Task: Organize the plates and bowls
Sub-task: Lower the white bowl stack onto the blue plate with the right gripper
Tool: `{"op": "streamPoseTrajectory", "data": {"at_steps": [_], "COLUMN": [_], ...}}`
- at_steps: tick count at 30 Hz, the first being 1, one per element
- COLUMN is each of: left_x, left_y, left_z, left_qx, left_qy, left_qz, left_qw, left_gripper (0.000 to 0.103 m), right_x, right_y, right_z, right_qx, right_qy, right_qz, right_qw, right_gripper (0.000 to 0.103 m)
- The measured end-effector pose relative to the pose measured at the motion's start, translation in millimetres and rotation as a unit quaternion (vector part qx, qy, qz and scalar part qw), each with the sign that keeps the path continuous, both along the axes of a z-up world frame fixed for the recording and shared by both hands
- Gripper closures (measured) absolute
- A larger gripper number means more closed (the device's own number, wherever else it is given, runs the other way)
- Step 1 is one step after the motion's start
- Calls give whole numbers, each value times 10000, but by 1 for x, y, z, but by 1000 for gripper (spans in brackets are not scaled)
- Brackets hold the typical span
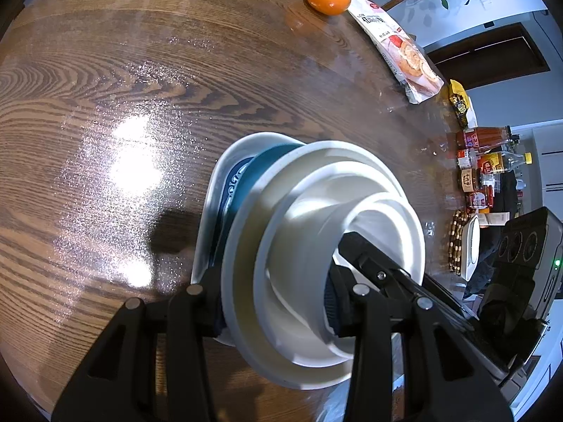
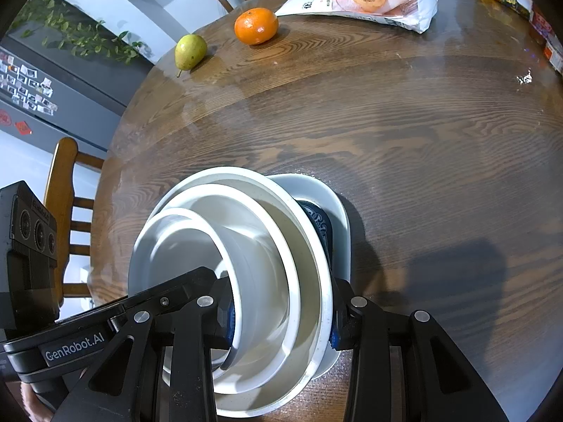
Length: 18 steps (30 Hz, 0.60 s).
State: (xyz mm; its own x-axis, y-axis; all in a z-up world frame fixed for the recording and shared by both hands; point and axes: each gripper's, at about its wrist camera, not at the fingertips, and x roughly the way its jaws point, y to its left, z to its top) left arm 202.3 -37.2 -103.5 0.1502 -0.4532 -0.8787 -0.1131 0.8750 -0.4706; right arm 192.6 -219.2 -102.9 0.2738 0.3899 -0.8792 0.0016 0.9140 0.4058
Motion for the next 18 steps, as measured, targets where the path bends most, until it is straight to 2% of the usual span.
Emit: {"op": "streamPoseTrajectory", "data": {"at_steps": [18], "left_x": [-1], "left_y": [-1], "left_z": [-2], "left_qx": [10], "left_qy": [-37], "left_qz": [1], "left_qw": [10000], "left_gripper": [64], "right_x": [1], "right_y": [0], "right_z": [-3], "right_qx": [-2], "right_qy": [2], "right_qz": [-43], "right_qw": [10000], "right_gripper": [63]}}
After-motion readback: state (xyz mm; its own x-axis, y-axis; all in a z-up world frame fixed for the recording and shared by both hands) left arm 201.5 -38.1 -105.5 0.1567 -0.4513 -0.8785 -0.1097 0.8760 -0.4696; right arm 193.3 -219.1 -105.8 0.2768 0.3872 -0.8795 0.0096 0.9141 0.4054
